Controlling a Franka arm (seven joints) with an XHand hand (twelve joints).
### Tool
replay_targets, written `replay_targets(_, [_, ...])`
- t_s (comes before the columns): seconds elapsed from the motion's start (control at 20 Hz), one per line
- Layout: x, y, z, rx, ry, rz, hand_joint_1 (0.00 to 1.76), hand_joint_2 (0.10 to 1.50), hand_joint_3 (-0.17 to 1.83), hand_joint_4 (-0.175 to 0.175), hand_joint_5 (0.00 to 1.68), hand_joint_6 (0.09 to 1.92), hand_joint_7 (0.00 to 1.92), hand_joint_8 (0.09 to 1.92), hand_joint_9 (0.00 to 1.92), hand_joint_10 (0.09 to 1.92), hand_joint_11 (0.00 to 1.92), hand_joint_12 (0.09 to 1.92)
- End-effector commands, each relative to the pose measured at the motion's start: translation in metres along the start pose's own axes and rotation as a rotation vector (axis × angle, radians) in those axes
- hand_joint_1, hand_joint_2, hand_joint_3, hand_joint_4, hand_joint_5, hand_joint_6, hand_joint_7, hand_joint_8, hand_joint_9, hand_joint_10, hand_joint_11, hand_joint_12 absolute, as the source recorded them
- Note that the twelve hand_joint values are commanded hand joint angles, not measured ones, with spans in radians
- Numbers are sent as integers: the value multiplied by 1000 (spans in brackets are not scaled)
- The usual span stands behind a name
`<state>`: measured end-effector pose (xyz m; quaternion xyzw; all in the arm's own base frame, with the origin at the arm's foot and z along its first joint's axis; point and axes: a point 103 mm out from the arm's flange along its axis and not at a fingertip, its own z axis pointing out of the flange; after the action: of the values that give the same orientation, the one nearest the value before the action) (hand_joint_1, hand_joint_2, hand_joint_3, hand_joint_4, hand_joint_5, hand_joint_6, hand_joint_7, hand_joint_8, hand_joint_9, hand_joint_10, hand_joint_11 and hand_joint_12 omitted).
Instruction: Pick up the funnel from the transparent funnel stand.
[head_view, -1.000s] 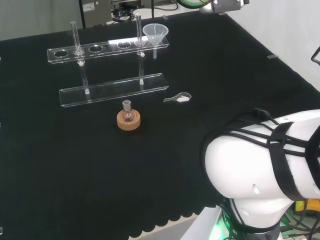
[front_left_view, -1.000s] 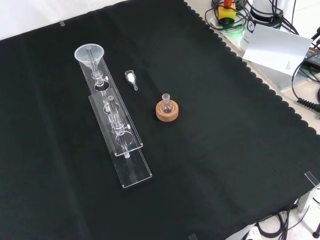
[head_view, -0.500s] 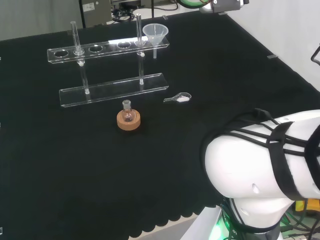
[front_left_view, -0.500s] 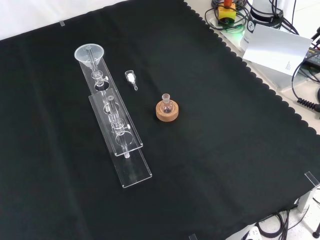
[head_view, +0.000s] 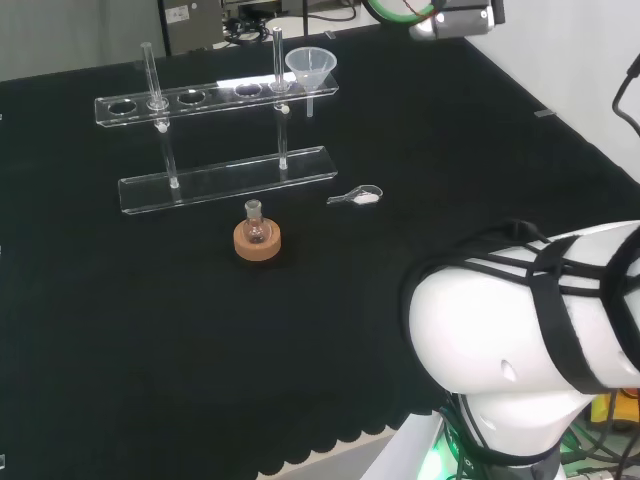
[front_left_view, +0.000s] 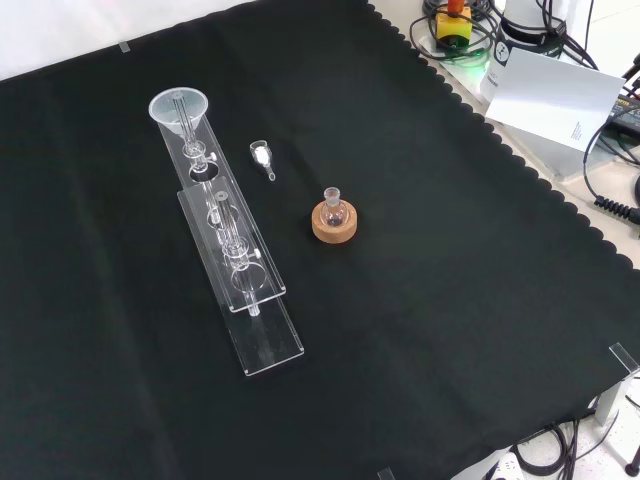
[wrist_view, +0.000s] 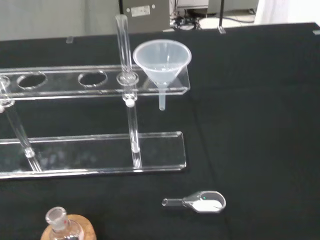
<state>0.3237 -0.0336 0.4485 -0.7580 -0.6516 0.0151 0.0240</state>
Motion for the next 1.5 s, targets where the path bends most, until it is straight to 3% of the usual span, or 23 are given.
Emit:
replay_targets(0.05, [-32,14,38,45,-6,24,0,1209,400,-4,154,87,10,397,120,637,21,1364])
replay_targets(0.3, [-53,33,69,85,10,23,0,1207,393,-6,160,87,13,403,124,639,21,1366])
replay_targets(0.55, [-56,44,81,101,12,3,0,1208,389,-6,162,87,12,407,126,639,19,1367])
replay_targets(1.0, [-51,56,81,88,-1,-18,9,1197,374,-7,164,87,19,420,129,641,15,1369])
replay_targets(1.5, [-32,101,82,111,-48,-47,243,1050,309,-11,139,87,80,555,184,682,25,1395])
